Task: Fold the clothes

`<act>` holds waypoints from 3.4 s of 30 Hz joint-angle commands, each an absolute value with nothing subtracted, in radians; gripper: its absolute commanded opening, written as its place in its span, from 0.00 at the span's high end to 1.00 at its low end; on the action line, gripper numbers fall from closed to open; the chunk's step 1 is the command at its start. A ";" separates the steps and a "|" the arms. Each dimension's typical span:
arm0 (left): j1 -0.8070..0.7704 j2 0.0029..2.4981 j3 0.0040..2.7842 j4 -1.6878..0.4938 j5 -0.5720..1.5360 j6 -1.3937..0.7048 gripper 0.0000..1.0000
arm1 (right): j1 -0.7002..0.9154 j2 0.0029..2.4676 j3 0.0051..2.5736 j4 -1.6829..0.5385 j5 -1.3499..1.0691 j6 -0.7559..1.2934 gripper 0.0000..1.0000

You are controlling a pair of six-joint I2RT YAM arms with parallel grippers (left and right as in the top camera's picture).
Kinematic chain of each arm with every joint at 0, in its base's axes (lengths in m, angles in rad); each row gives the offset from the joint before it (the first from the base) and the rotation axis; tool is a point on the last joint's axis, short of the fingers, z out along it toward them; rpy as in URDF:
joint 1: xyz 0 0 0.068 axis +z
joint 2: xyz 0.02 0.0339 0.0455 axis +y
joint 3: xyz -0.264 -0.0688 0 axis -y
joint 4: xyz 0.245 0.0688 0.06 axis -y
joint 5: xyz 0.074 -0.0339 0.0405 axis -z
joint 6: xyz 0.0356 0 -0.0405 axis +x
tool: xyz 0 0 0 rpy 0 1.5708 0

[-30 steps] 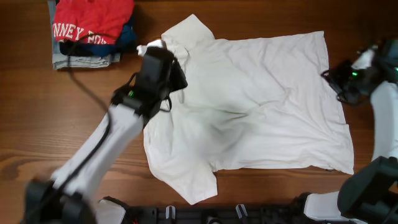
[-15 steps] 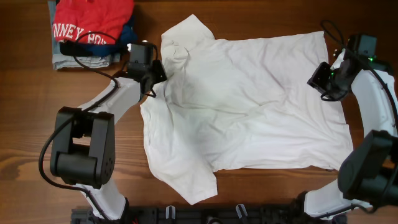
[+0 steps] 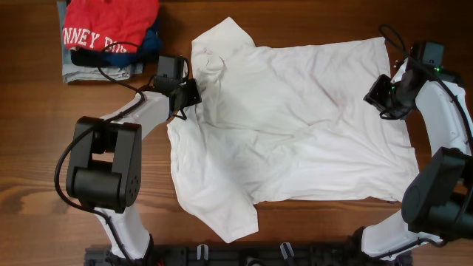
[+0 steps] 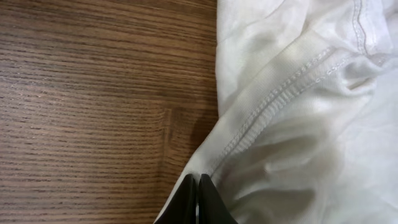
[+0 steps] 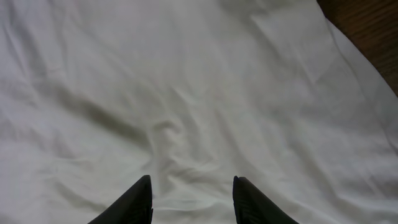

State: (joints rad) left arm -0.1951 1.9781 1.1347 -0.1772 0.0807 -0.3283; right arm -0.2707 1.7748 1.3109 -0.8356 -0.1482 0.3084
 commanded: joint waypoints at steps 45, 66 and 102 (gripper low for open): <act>-0.193 2.079 1.173 -0.267 0.101 -0.243 0.96 | -0.270 2.001 1.316 -0.772 -0.045 0.291 0.59; -0.002 2.094 1.173 -0.432 -0.228 -0.383 0.96 | -0.270 2.001 1.316 -0.776 0.117 0.399 0.59; -0.175 1.901 1.173 -0.056 0.074 -0.402 0.96 | -0.093 2.040 1.532 -0.515 -0.233 0.315 0.96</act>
